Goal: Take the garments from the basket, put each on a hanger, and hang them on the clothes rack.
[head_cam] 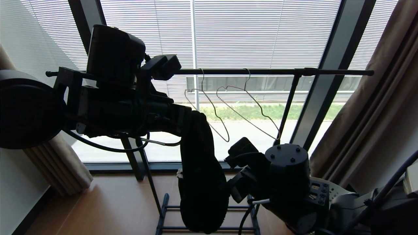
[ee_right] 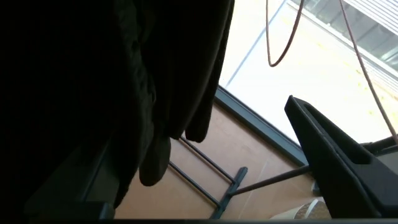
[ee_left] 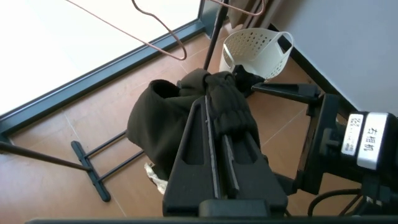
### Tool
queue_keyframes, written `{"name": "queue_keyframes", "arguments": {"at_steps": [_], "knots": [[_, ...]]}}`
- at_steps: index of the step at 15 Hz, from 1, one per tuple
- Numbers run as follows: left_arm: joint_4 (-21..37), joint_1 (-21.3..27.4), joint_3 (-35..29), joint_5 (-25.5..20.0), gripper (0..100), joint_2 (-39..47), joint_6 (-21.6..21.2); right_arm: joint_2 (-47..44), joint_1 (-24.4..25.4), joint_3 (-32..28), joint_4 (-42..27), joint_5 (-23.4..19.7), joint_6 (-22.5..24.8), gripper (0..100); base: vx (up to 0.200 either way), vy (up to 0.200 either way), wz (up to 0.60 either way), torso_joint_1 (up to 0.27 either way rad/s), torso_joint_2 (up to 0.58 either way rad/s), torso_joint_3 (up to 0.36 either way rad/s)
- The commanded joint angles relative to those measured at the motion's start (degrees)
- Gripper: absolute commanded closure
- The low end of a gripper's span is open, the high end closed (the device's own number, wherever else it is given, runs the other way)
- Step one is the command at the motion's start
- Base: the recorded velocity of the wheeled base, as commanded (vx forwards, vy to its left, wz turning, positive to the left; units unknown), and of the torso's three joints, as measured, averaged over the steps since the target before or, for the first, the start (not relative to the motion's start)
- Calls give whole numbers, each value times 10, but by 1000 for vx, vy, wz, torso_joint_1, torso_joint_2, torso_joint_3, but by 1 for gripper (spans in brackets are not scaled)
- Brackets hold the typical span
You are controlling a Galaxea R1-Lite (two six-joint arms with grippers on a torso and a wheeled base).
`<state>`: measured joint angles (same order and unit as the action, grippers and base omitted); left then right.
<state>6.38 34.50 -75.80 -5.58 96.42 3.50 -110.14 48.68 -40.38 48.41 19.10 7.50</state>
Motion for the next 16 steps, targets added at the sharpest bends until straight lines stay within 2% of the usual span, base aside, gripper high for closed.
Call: {"name": "queue_keyframes", "arguments": {"at_steps": [1,6,9,12,13,15,16], "knots": [[0,0,4,0,100,-5,0,0,-9,23,-1,0,-9,0,0,0,0,0,0,0],[0,-4,6,-2,100,-14,2,0,-20,66,8,-2,-48,0,0,0,0,0,0,0],[-1,-5,9,-2,100,-15,2,-7,-29,97,56,-3,-48,0,0,0,0,0,0,0],[-1,-5,9,-3,100,-15,2,-7,-37,115,65,-5,-49,0,0,0,0,0,0,0],[-1,-5,11,-3,100,-14,2,-7,-37,114,65,-5,-49,100,0,0,0,0,0,0],[-2,-4,17,-4,100,-15,3,-5,-38,108,65,-4,-59,100,0,0,0,0,0,0],[-10,-7,31,-16,100,-18,4,1,-53,104,66,-3,-73,100,0,0,0,0,0,0]]}}
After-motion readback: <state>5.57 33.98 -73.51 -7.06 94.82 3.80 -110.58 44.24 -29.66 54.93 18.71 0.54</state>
